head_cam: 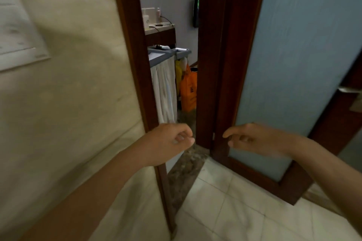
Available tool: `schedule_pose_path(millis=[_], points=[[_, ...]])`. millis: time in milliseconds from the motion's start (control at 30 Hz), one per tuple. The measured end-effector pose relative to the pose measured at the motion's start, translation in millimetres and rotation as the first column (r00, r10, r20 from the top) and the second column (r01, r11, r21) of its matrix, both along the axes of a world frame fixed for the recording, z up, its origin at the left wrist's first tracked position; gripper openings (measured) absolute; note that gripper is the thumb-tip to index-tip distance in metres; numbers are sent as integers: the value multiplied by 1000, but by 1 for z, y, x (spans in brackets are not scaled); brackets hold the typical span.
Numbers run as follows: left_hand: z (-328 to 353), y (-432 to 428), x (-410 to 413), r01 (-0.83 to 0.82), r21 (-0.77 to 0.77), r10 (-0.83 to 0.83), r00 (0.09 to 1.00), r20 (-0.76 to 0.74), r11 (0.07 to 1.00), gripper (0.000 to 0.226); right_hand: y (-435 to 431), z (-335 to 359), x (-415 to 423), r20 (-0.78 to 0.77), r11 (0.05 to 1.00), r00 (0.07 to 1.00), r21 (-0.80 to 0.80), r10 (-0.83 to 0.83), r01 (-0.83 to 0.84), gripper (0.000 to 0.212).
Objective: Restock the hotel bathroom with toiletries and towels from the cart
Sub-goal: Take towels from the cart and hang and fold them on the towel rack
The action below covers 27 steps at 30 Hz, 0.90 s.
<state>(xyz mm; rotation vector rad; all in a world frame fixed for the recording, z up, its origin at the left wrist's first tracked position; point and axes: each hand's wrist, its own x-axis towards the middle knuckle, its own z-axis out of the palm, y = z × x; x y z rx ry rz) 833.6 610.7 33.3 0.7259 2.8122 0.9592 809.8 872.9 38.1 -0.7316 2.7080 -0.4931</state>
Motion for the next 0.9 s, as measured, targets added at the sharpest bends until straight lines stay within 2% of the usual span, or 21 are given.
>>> schedule_pose_path(millis=[167,300,400,467,567,733,900], points=[[-8,46,-78,24,-210,-2,994,106,978,31,30,-3,-90,-11,998,1000,-48,26,-26,36],[-3,96,-151,-28,-199,56,989,134,980,29,69,1,-167,-18,996,999,-86,33,-34,37],[-4,129,-202,-56,-243,92,986,138,968,28,101,-1,-213,81,976,994,-209,71,-53,30],[-7,143,-229,-105,-219,134,984,121,970,26,115,-2,-239,112,951,988,-302,109,-71,25],[-11,148,-260,-172,-121,190,968,162,978,25,123,-6,-278,30,950,990,-289,136,-122,31],[-17,138,-302,-275,3,266,932,247,961,18,120,-17,-350,40,942,987,-307,159,-139,30],[-26,110,-346,-371,98,333,901,278,923,16,95,-26,-417,55,922,973,-335,225,-195,18]])
